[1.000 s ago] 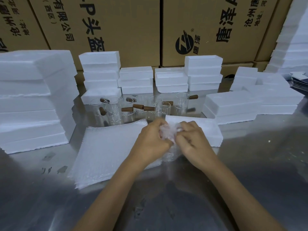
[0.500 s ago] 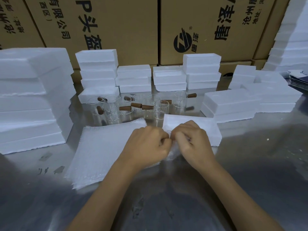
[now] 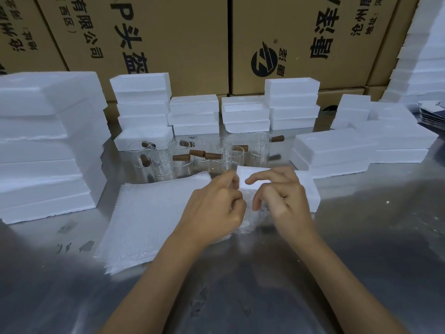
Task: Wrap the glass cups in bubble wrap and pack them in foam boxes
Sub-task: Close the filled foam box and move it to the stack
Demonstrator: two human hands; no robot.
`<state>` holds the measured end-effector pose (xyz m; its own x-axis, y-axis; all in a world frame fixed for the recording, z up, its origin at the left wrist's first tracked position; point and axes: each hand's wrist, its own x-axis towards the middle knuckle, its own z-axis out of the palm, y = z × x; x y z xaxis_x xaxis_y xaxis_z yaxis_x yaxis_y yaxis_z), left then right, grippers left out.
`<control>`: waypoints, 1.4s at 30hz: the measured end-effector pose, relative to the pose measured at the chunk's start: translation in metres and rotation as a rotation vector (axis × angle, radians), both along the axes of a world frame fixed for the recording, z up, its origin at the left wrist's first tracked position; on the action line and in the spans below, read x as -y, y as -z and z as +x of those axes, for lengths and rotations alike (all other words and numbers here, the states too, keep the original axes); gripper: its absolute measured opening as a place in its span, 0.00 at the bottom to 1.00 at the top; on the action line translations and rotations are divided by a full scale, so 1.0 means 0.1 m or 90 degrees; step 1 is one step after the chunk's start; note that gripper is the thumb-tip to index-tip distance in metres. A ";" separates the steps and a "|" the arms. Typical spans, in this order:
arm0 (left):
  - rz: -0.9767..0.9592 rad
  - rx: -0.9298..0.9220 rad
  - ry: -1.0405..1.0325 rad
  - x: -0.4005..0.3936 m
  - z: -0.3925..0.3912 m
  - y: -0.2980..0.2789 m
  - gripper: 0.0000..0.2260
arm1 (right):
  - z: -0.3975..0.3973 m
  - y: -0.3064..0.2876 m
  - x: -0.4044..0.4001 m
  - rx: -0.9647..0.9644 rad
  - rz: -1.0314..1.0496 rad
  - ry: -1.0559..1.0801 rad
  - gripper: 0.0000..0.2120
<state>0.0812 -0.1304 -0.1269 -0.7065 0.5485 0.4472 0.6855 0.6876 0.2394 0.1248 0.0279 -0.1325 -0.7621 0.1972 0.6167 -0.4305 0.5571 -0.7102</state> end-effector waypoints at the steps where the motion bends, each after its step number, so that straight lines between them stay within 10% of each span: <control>1: -0.005 0.014 -0.005 0.00 0.00 0.00 0.15 | -0.01 0.02 0.01 0.039 0.036 -0.010 0.16; 7: -0.008 0.099 0.015 0.05 0.00 -0.04 0.22 | -0.05 0.14 0.04 0.122 0.233 0.006 0.20; 15: -0.056 0.047 -0.006 -0.01 0.03 0.02 0.20 | -0.10 0.05 -0.31 0.065 0.015 0.329 0.15; 19: 0.184 0.072 0.037 0.02 0.01 -0.03 0.17 | -0.14 0.17 -0.63 0.330 0.016 0.299 0.24; 24: 0.393 0.062 0.010 -0.03 0.01 -0.06 0.20 | -0.16 0.19 -0.62 0.325 -0.004 0.162 0.22; 42: 0.015 0.053 -0.105 -0.29 -0.13 0.22 0.22 | -0.20 0.24 -0.60 0.316 -0.030 0.152 0.23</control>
<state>0.0684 -0.1013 -0.1484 -0.8210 0.4122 0.3949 0.5409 0.7831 0.3070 0.1048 0.0882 -0.1566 -0.8897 0.4193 0.1805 0.0973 0.5605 -0.8224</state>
